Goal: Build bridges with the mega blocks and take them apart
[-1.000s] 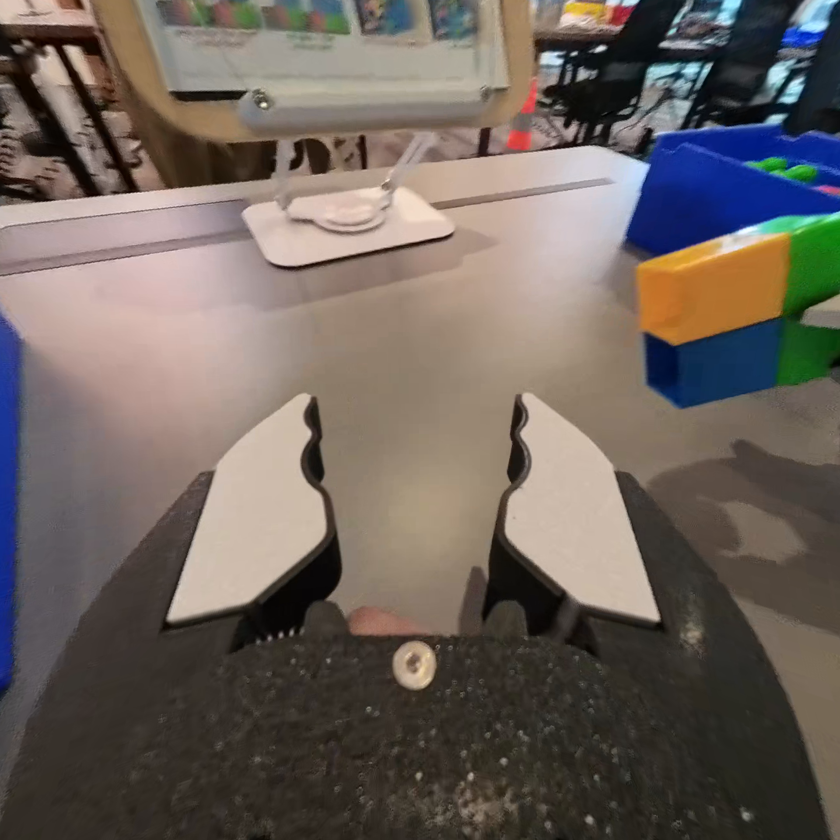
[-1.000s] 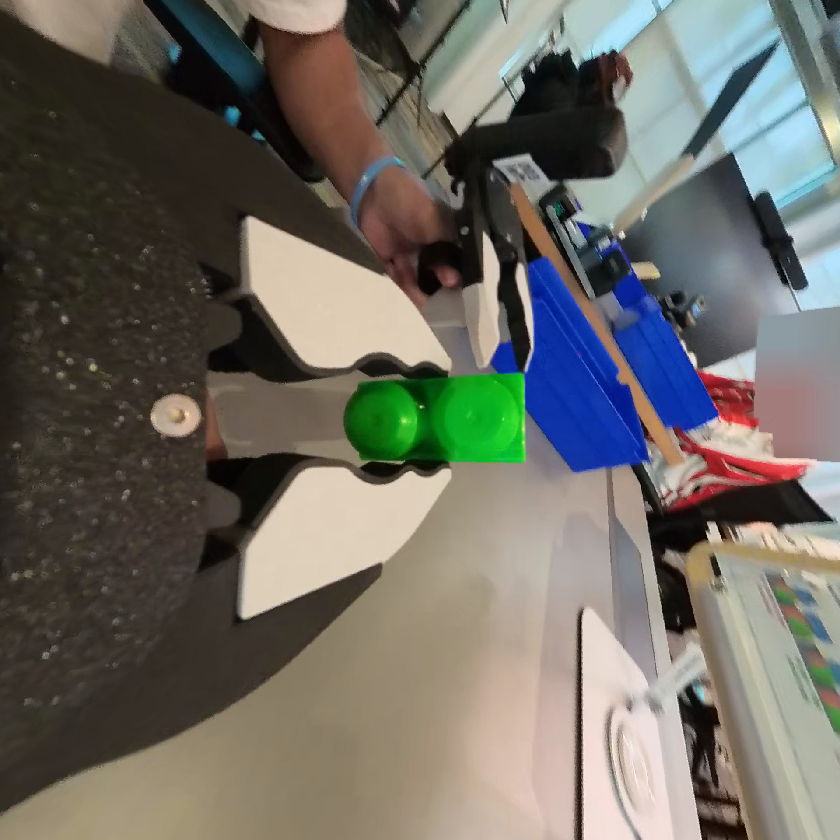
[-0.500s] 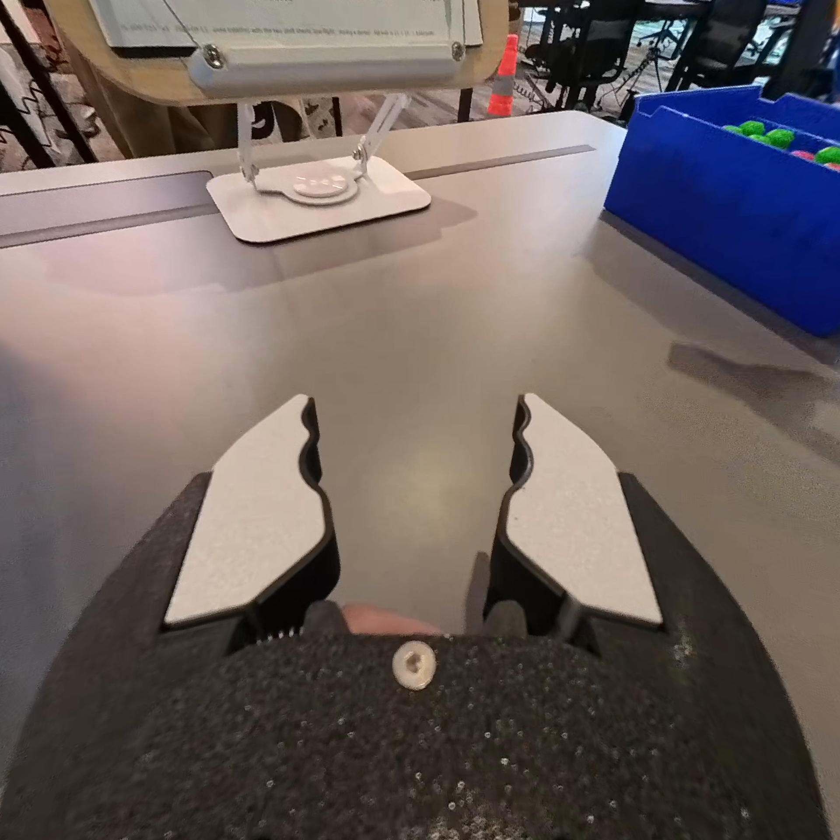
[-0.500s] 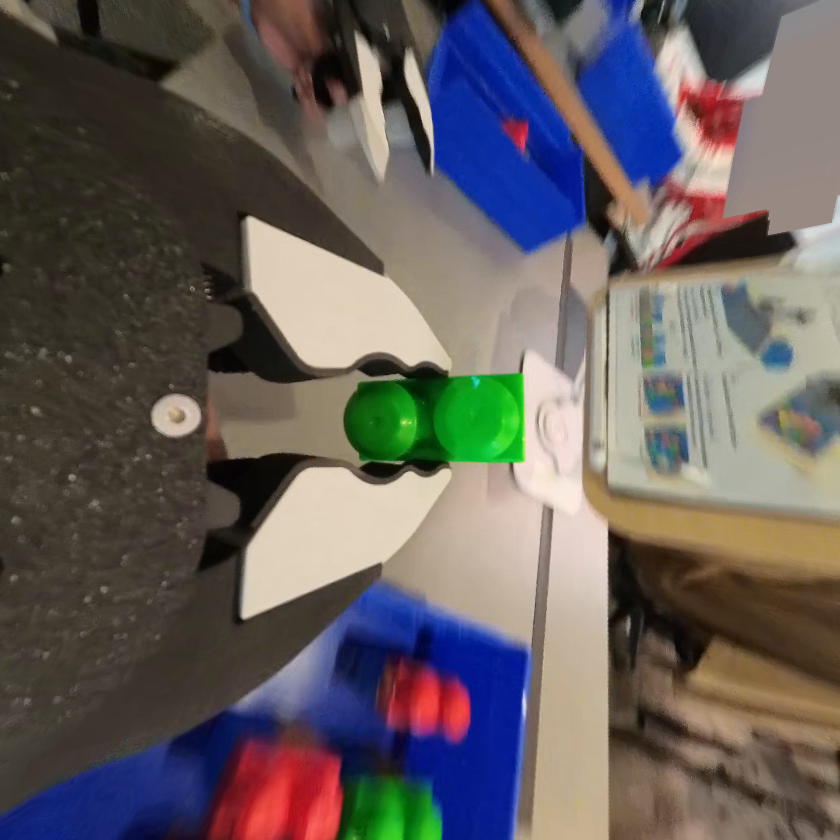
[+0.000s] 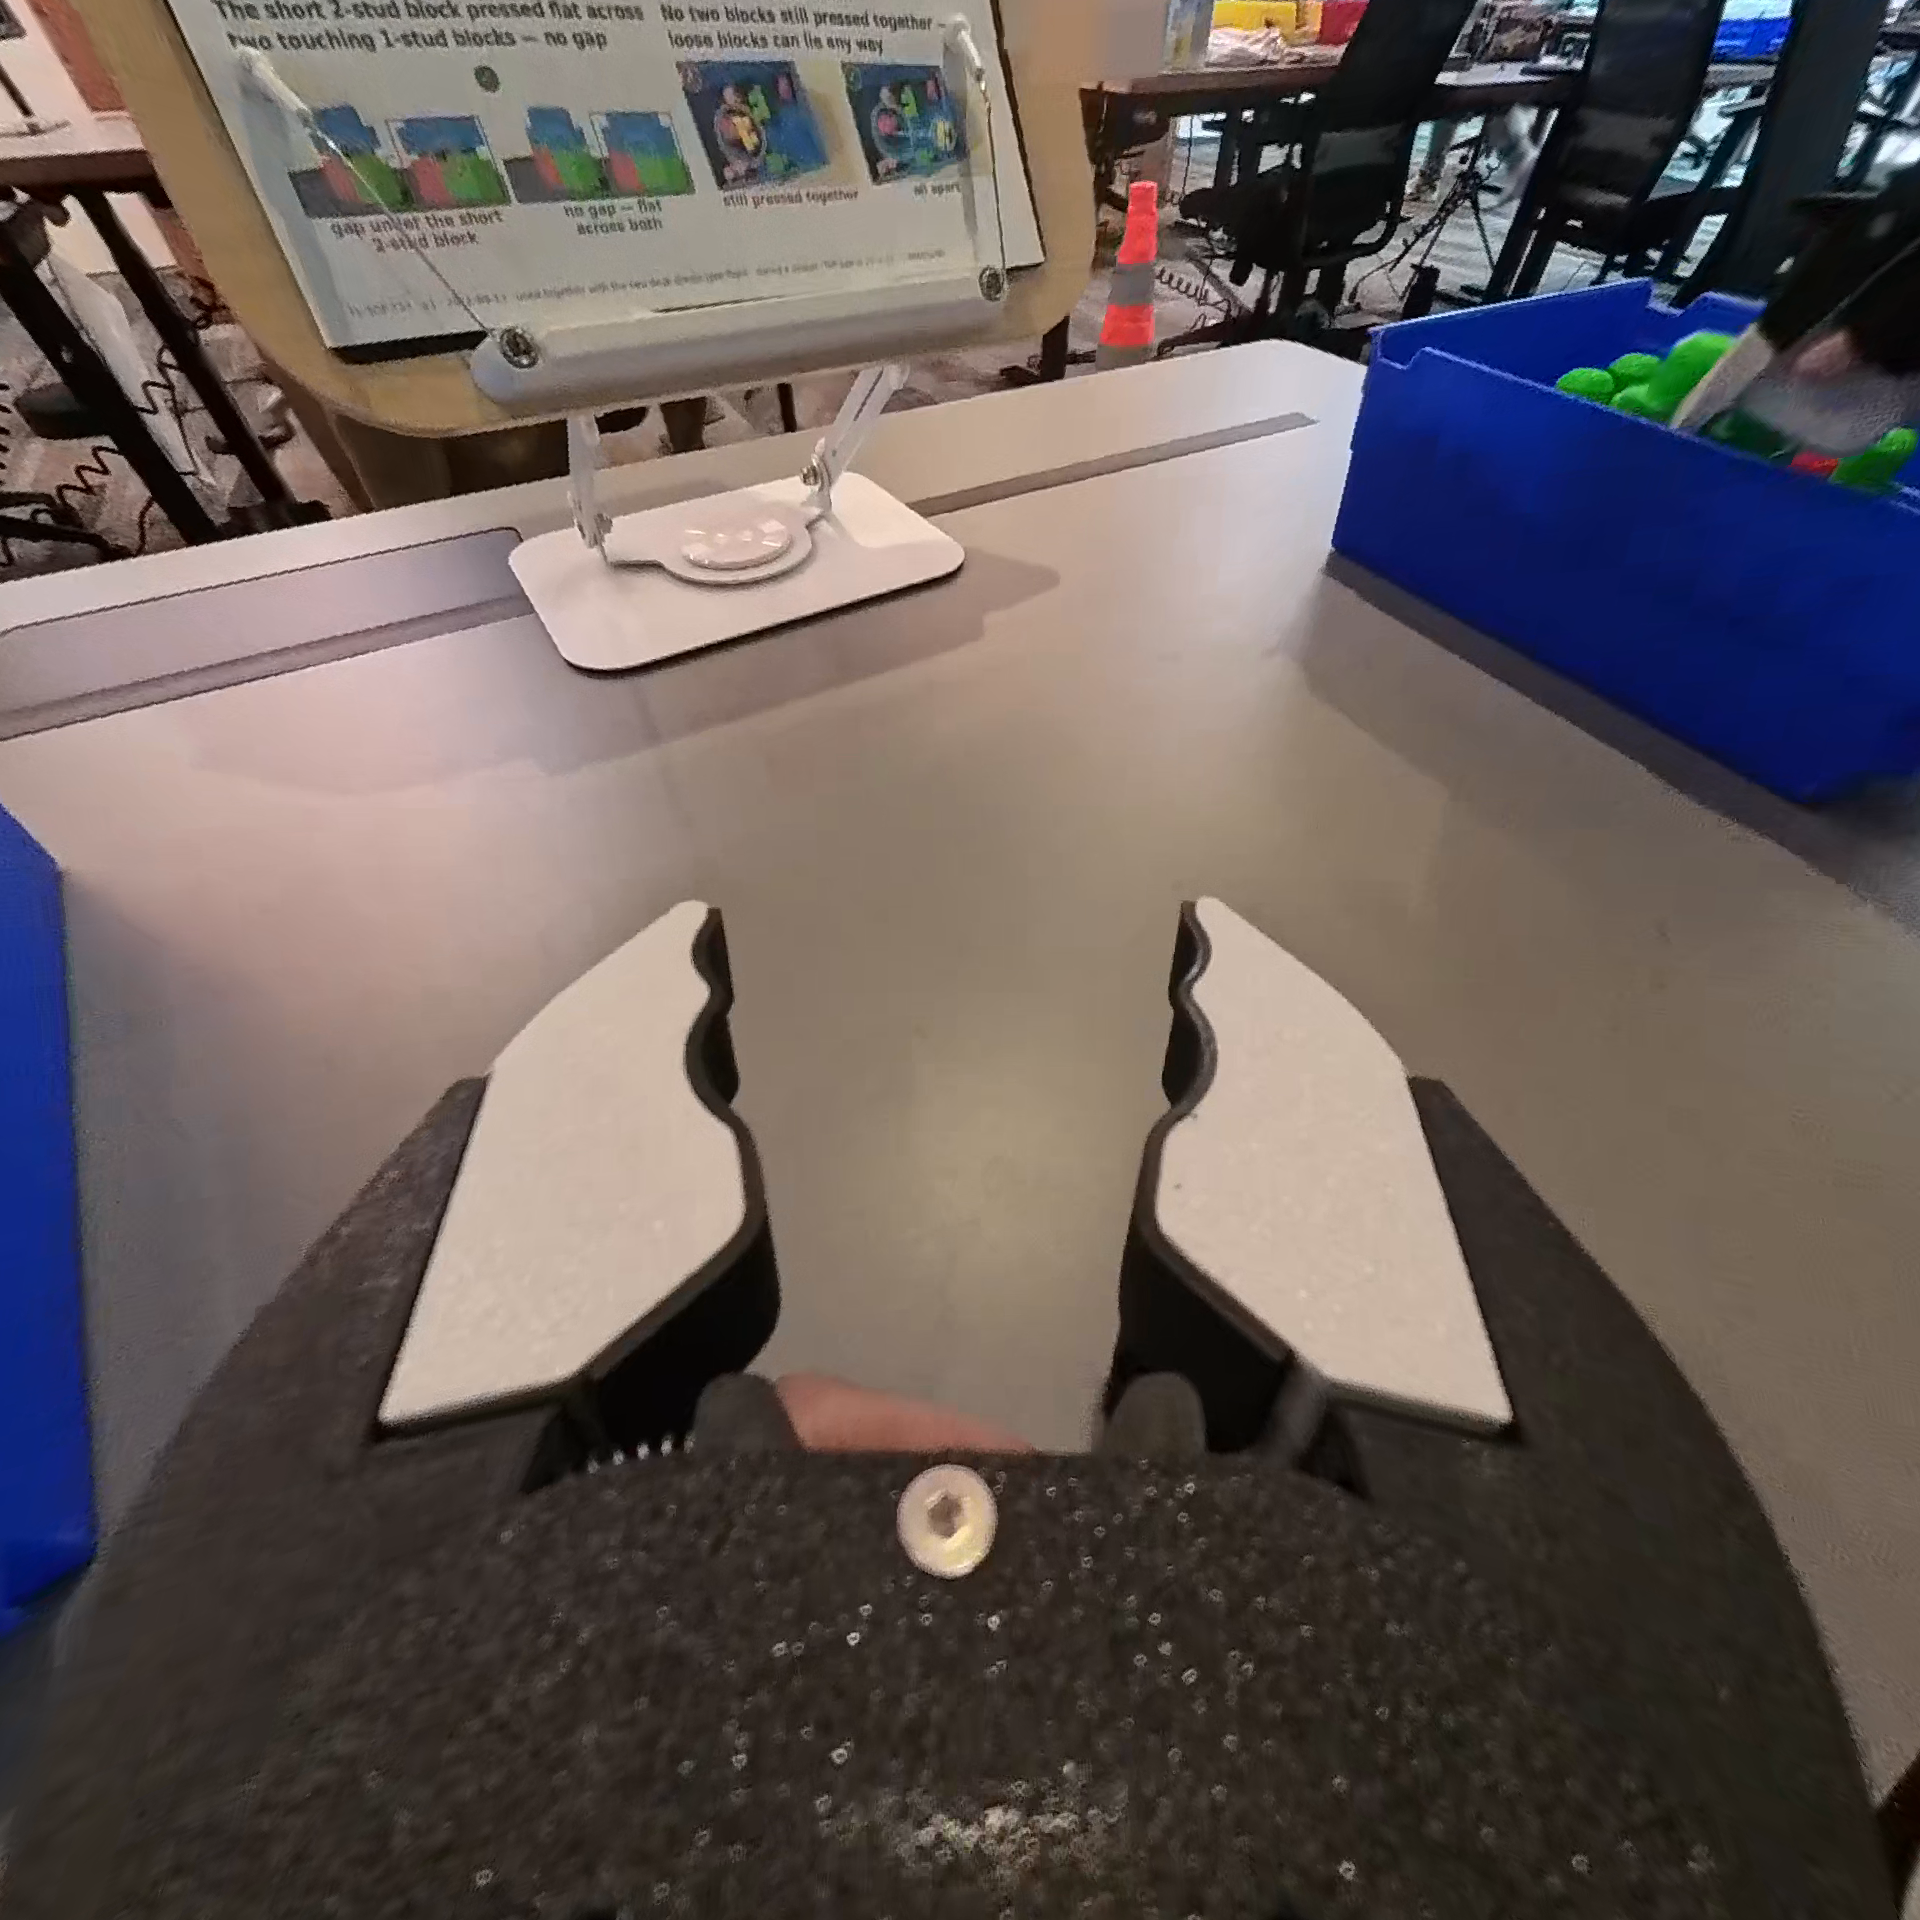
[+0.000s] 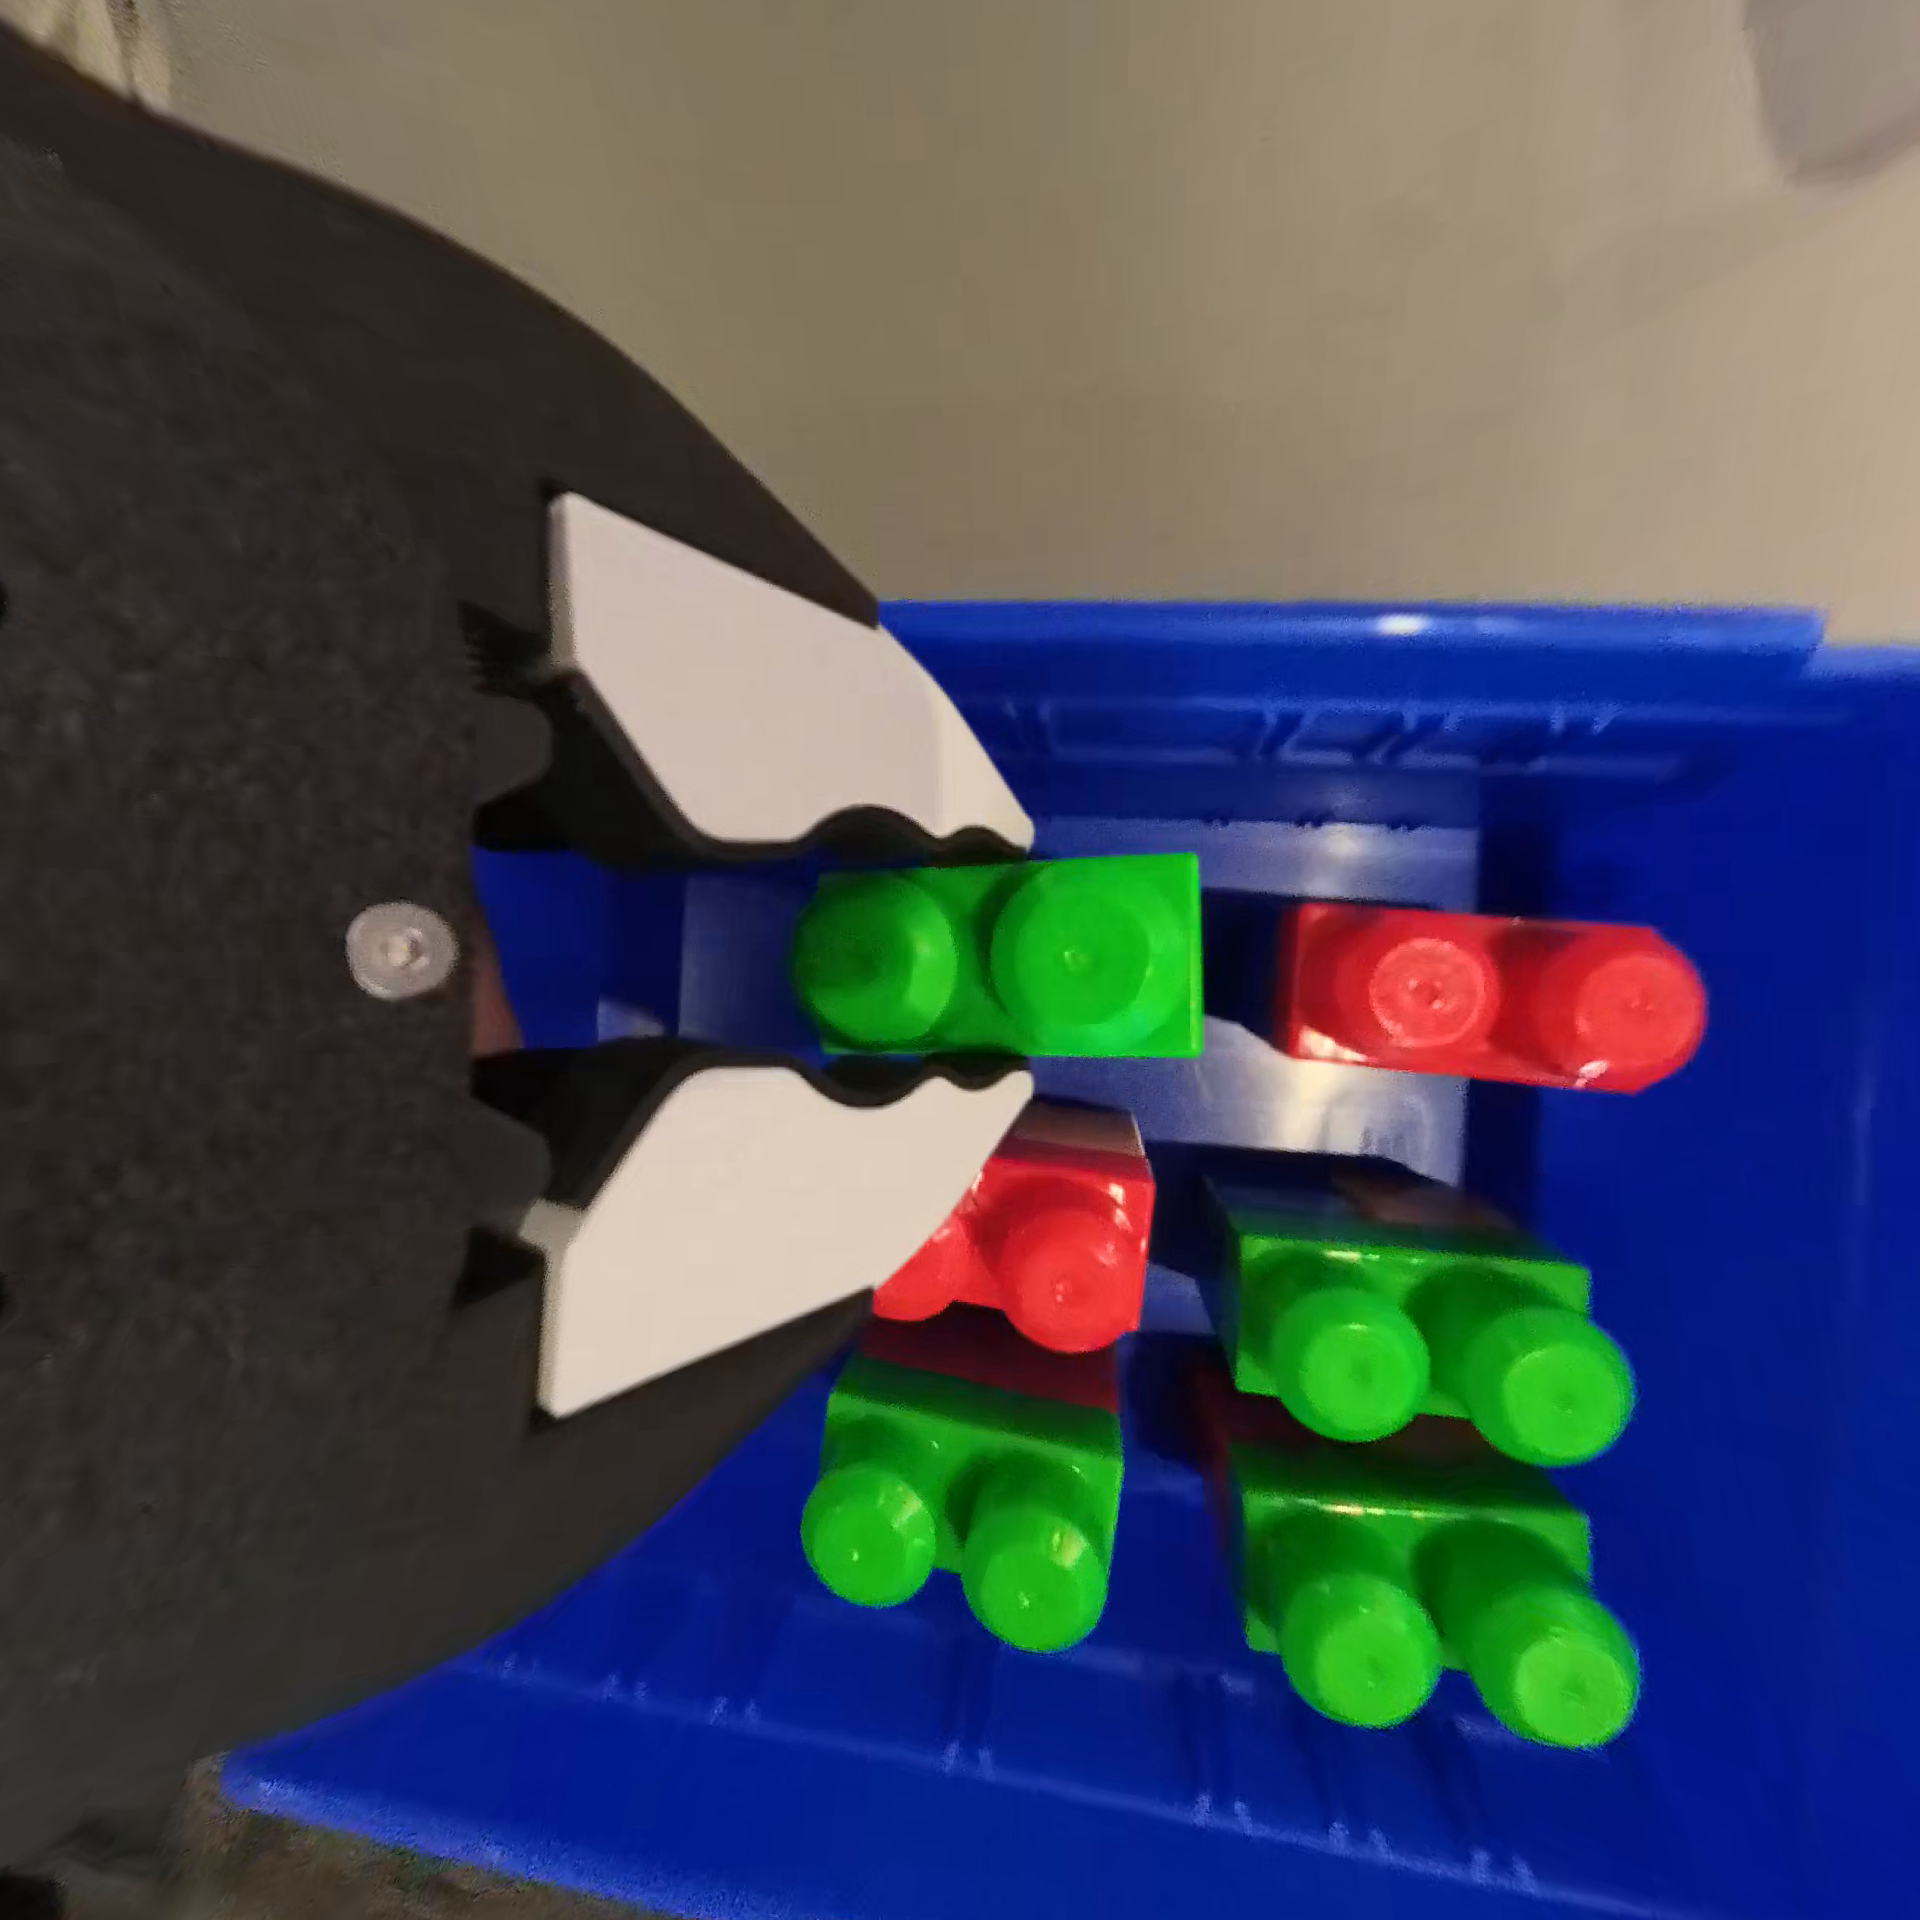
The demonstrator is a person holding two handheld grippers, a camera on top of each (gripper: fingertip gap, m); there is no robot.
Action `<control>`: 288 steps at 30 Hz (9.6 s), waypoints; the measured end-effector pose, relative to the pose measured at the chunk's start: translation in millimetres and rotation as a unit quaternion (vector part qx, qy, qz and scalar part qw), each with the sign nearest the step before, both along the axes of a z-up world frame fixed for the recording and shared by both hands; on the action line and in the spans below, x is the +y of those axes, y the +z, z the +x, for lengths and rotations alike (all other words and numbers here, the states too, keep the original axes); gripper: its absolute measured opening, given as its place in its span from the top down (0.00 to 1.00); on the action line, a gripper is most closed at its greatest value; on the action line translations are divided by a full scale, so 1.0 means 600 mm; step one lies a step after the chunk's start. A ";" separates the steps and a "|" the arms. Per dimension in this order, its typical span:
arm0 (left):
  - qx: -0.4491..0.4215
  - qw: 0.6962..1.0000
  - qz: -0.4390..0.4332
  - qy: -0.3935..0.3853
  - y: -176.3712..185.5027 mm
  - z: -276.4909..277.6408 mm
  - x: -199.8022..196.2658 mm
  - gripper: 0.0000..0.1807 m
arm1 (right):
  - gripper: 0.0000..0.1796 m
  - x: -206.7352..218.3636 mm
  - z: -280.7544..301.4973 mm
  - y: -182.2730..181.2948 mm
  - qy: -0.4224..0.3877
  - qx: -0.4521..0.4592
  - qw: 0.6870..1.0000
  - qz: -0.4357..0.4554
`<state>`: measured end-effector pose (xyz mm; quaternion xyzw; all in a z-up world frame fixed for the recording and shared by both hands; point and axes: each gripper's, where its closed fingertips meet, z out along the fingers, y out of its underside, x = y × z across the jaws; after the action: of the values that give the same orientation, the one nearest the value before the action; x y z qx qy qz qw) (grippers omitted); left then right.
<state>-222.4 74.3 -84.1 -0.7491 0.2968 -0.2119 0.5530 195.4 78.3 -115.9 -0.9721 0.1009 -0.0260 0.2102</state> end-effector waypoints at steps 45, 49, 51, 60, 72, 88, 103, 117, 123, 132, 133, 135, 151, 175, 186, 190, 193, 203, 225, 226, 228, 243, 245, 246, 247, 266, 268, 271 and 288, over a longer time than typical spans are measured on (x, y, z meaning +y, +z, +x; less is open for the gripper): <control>0.046 0.995 -0.039 0.085 -0.047 -0.077 0.062 0.64 | 0.68 -0.079 -0.470 -0.042 0.309 0.116 0.892 0.310; 0.046 0.995 -0.047 0.077 -0.058 -0.074 0.056 0.65 | 0.68 -0.075 -0.461 -0.035 0.311 0.114 0.890 0.313; 0.046 0.995 -0.052 0.072 -0.062 -0.070 0.052 0.65 | 0.68 -0.076 -0.460 -0.031 0.313 0.114 0.888 0.316; 0.042 0.997 -0.067 0.017 -0.054 -0.053 0.025 0.63 | 0.69 -0.087 -0.464 -0.033 0.323 0.131 0.884 0.311; 0.215 0.976 -0.003 -0.033 0.050 -0.207 0.022 0.62 | 0.69 -0.091 -0.468 -0.044 0.335 0.139 0.882 0.301; 0.629 0.726 -0.200 -0.195 -0.098 -0.495 0.369 0.65 | 0.69 -0.078 -0.477 -0.037 0.356 0.142 0.874 0.297; 0.624 0.731 -0.178 -0.214 -0.121 -0.508 0.376 0.79 | 0.71 -0.084 -0.464 -0.054 0.341 0.154 0.884 0.281; 0.573 0.780 -0.027 -0.251 0.211 -0.238 0.217 0.79 | 0.72 -0.099 -0.468 -0.027 0.344 0.159 0.875 0.301; 0.605 0.734 -0.015 -0.309 0.155 -0.097 0.161 0.79 | 0.72 -0.103 -0.464 -0.026 0.345 0.151 0.875 0.304; 0.643 0.681 -0.096 -0.337 -0.052 0.044 0.201 0.79 | 0.72 -0.107 -0.460 -0.025 0.345 0.154 0.874 0.304; 0.657 0.664 -0.109 -0.340 -0.075 0.042 0.205 0.79 | 0.72 -0.108 -0.461 -0.025 0.345 0.153 0.874 0.305; 0.679 0.637 -0.125 -0.343 -0.109 0.034 0.210 0.79 | 0.72 -0.111 -0.463 -0.027 0.347 0.152 0.874 0.304; 0.640 0.645 -0.132 -0.395 -0.169 0.036 0.187 0.80 | 0.72 -0.114 -0.470 -0.037 0.356 0.154 0.875 0.291; 0.157 0.971 -0.047 0.172 0.073 -0.453 0.092 0.65 | 0.72 -0.109 -0.489 -0.050 0.372 0.170 0.871 0.273; 0.230 0.906 -0.223 0.277 -0.006 -0.506 0.137 0.65 | 0.72 -0.104 -0.525 -0.055 0.399 0.176 0.861 0.261; 0.190 0.880 -0.332 0.281 -0.044 -0.508 0.186 0.64 | 0.72 -0.117 -0.538 -0.048 0.410 0.188 0.853 0.265; 0.197 0.854 -0.381 0.295 -0.079 -0.518 0.206 0.64 | 0.72 -0.124 -0.543 -0.047 0.418 0.189 0.848 0.265; 0.216 0.783 -0.473 0.341 -0.170 -0.540 0.211 0.65 | 0.72 -0.140 -0.554 -0.029 0.432 0.184 0.839 0.275; 0.178 0.927 -0.314 0.108 0.069 -0.329 0.220 0.77 | 0.73 -0.143 -0.542 -0.017 0.424 0.173 0.842 0.284; 0.193 0.933 -0.292 0.079 0.089 -0.295 0.210 0.77 | 0.73 -0.142 -0.540 -0.016 0.422 0.172 0.843 0.286; 0.213 0.942 -0.260 0.012 0.120 -0.219 0.181 0.77 | 0.73 -0.140 -0.537 -0.015 0.420 0.169 0.844 0.287; 0.410 0.820 -0.223 -0.330 -0.079 -0.009 0.018 0.77 | 0.73 -0.148 -0.530 -0.027 0.413 0.158 0.852 0.280; 0.422 0.805 -0.212 -0.358 -0.100 0.007 0.004 0.77 | 0.73 -0.147 -0.525 -0.028 0.409 0.159 0.854 0.280; 0.431 0.803 -0.209 -0.355 -0.108 0.019 0.005 0.77 | 0.73 -0.147 -0.523 -0.028 0.407 0.159 0.855 0.279; 0.439 0.801 -0.204 -0.353 -0.115 0.033 0.007 0.77 | 0.73 -0.146 -0.521 -0.029 0.405 0.159 0.856 0.279; 0.480 0.760 -0.200 -0.389 -0.180 0.110 0.041 0.77 | 0.73 -0.143 -0.518 -0.044 0.405 0.162 0.859 0.266; 0.471 0.766 -0.201 -0.388 -0.178 0.113 0.042 0.76 | 0.73 -0.143 -0.518 -0.046 0.406 0.163 0.859 0.265; 0.411 0.808 -0.185 -0.379 -0.145 0.126 0.044 0.72 | 0.73 -0.144 -0.517 -0.046 0.406 0.165 0.859 0.265; 0.061 0.977 -0.102 0.179 -0.001 -0.364 -0.003 0.59 | 0.73 -0.135 -0.518 -0.054 0.407 0.170 0.860 0.256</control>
<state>-440.6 72.4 -84.4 -0.8541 0.1677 -0.0925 0.4836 -115.6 -2.6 -148.1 -0.8278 -0.2660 0.2546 0.4234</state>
